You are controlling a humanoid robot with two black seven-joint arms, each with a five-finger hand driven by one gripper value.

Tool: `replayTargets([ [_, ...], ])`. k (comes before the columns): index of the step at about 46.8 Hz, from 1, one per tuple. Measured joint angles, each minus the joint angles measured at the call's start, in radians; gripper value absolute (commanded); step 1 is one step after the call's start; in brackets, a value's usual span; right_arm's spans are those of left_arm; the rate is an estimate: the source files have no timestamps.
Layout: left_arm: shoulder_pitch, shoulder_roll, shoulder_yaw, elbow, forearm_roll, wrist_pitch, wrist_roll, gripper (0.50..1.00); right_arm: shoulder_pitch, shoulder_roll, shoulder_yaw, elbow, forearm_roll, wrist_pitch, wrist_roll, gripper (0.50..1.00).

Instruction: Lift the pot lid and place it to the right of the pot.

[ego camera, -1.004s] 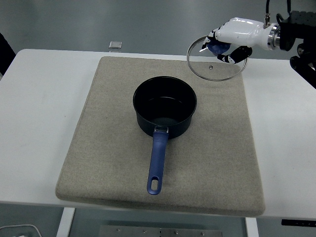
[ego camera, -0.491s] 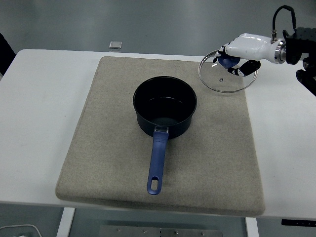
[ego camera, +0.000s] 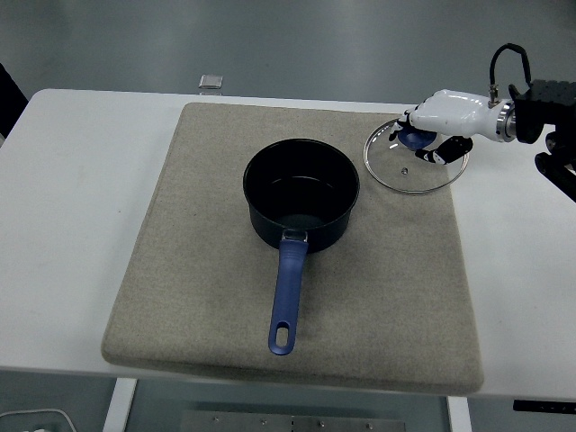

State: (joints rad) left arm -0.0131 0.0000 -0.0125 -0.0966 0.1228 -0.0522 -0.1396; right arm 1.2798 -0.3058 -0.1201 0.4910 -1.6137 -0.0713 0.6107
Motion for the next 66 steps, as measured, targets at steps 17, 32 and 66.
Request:
replayTargets([
  [17, -0.001, 0.000, 0.000, 0.000, 0.000, 0.000, 0.000, 1.000, -0.018, -0.004, 0.003, 0.001, 0.009, -0.006, 0.000, 0.500],
  [32, 0.000, 0.000, 0.000, -0.001, 0.000, 0.000, 0.000, 1.000, -0.042, -0.021, -0.001, 0.006, 0.035, -0.006, 0.000, 0.500],
  [66, 0.000, 0.000, 0.000, -0.001, 0.000, 0.000, 0.000, 1.000, -0.075, -0.013, 0.002, 0.004, 0.094, -0.036, 0.000, 0.500],
])
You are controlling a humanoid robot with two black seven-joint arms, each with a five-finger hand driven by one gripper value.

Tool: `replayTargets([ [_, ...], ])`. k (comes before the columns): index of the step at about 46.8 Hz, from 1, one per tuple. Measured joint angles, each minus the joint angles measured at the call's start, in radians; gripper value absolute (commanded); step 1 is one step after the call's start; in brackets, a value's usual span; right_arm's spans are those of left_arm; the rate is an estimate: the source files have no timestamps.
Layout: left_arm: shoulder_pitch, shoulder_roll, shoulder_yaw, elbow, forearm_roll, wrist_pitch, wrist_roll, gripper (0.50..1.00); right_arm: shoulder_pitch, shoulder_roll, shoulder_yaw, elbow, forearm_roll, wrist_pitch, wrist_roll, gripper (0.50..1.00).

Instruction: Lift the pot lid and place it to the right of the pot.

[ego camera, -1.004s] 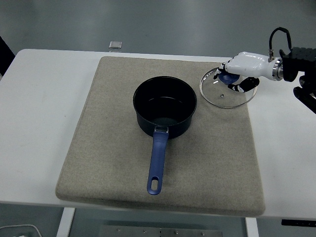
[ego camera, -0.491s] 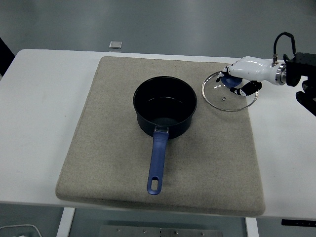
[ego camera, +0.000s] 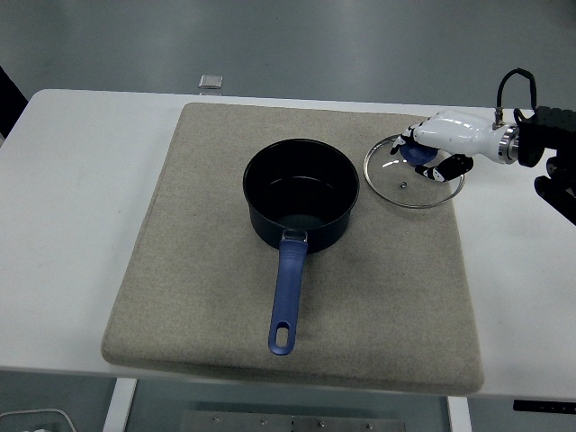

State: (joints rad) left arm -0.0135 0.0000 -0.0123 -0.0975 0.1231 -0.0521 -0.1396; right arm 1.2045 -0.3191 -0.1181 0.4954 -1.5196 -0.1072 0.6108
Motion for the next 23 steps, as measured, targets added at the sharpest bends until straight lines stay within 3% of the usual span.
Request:
replayTargets([
  [20, 0.000, 0.000, 0.000, -0.001, 0.000, 0.000, 0.000, 1.000, -0.007, -0.003, 0.001, -0.002, 0.023, 0.001, 0.000, 0.500],
  [21, 0.000, 0.000, 0.000, -0.001, 0.000, 0.000, 0.000, 1.000, -0.008, -0.003, 0.001, -0.002, 0.033, 0.002, 0.000, 0.662],
  [22, 0.000, 0.000, 0.000, -0.001, 0.000, 0.000, 0.000, 1.000, -0.009, -0.003, 0.001, -0.002, 0.044, 0.003, 0.000, 0.779],
  [23, 0.000, 0.000, 0.000, 0.000, 0.000, 0.000, 0.000, 1.000, -0.010, -0.003, 0.000, -0.002, 0.056, 0.005, 0.000, 0.829],
])
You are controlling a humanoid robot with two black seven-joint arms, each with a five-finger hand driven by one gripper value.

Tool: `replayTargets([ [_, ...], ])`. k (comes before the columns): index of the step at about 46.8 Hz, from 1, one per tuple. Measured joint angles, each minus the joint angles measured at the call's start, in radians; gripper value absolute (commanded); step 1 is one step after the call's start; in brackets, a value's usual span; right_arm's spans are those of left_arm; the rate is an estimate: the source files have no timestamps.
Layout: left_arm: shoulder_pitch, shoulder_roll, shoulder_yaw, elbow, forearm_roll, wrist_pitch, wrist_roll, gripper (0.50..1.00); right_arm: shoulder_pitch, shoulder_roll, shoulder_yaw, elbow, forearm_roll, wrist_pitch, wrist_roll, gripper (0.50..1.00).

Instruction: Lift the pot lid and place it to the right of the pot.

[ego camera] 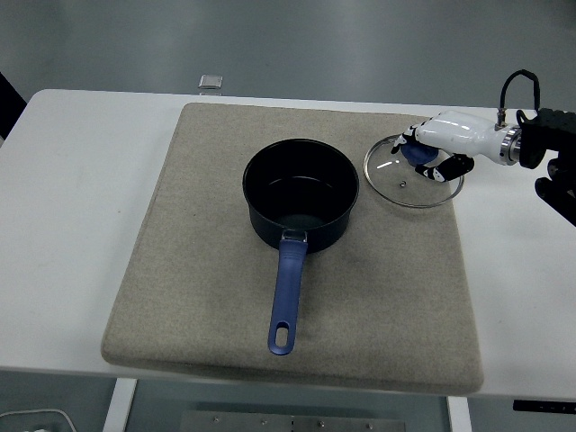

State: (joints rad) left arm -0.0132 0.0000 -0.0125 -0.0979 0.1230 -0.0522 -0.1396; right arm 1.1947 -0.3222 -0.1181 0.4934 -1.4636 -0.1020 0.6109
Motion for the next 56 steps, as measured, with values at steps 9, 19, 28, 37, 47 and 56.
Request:
replayTargets([
  [9, 0.000, 0.000, 0.000, 0.000, 0.000, 0.000, 0.000, 1.000, -0.006, 0.004, -0.009, 0.002, 0.071, 0.008, 0.000, 0.901],
  [19, -0.001, 0.000, 0.000, 0.001, 0.000, 0.000, 0.000, 1.000, -0.007, 0.005, -0.009, 0.002, 0.074, 0.007, 0.000, 0.901],
  [28, 0.000, 0.000, 0.000, 0.001, 0.000, 0.000, 0.000, 1.000, 0.000, 0.000, -0.006, 0.002, 0.074, 0.007, 0.000, 0.901],
  [37, 0.000, 0.000, 0.000, 0.000, 0.000, 0.000, 0.000, 1.000, 0.035, -0.021, -0.008, 0.004, 0.071, 0.014, 0.000, 0.901],
  [47, 0.000, 0.000, 0.000, 0.000, 0.000, 0.000, 0.000, 1.000, 0.116, -0.053, -0.008, 0.004, 0.063, 0.048, 0.000, 0.901],
  [56, 0.000, 0.000, 0.000, 0.001, 0.000, 0.000, 0.000, 1.000, 0.166, -0.055, 0.017, 0.083, 0.080, 0.038, 0.000, 0.901],
])
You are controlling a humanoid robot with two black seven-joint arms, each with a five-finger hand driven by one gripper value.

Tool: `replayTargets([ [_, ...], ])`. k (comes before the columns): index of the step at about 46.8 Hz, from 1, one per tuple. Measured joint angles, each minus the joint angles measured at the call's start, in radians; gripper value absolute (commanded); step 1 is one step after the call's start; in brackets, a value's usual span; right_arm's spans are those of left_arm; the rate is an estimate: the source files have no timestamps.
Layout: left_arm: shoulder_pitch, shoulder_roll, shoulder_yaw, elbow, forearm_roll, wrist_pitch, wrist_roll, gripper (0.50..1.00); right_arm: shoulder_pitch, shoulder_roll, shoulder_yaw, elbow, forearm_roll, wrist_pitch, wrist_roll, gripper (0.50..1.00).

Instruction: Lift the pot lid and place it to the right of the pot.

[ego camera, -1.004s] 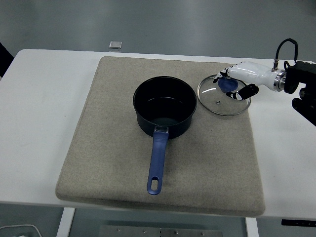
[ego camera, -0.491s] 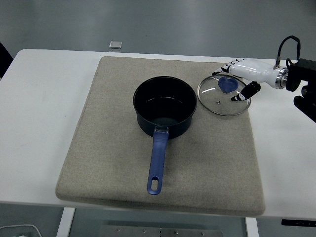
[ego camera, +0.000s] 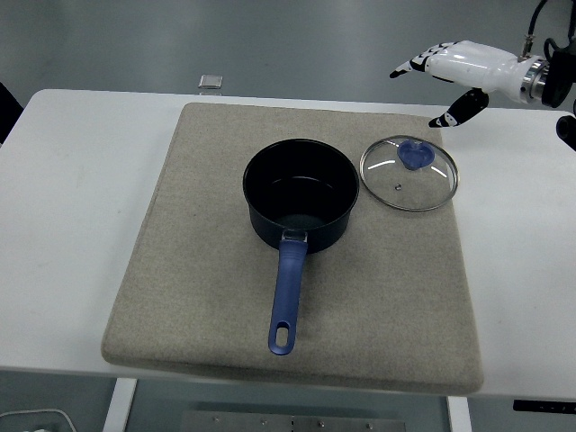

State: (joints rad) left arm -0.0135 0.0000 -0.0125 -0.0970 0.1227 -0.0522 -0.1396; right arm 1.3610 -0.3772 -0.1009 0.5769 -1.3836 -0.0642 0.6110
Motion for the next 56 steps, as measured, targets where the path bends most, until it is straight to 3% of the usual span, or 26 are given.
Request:
replayTargets([
  [9, 0.000, 0.000, 0.000, -0.001, 0.000, 0.000, 0.000, 1.000, 0.007, 0.028, 0.160, 0.090, 0.115, -0.049, 0.000, 0.901],
  [17, 0.000, 0.000, 0.000, 0.000, 0.000, 0.000, 0.000, 1.000, 0.004, 0.055, 0.327, 0.101, 0.368, -0.076, 0.000, 0.901],
  [26, 0.000, 0.000, 0.000, 0.000, 0.000, 0.000, 0.000, 1.000, 0.003, 0.062, 0.341, 0.058, 0.764, -0.068, 0.000, 0.901],
  [32, 0.000, 0.000, 0.000, 0.000, 0.000, 0.000, 0.000, 1.000, -0.002, 0.070, 0.333, 0.012, 0.944, -0.066, -0.005, 0.901],
  [40, 0.000, 0.000, 0.000, -0.001, 0.000, 0.000, 0.000, 1.000, -0.038, 0.083, 0.325, -0.009, 1.095, -0.066, -0.071, 0.901],
  [52, 0.000, 0.000, 0.000, 0.000, 0.000, 0.000, 0.000, 1.000, -0.084, 0.099, 0.326, -0.009, 1.396, -0.067, -0.247, 0.901],
  [56, 0.000, 0.000, 0.000, 0.000, 0.000, 0.000, 0.000, 1.000, -0.090, 0.106, 0.325, -0.010, 1.465, -0.067, -0.267, 0.901],
])
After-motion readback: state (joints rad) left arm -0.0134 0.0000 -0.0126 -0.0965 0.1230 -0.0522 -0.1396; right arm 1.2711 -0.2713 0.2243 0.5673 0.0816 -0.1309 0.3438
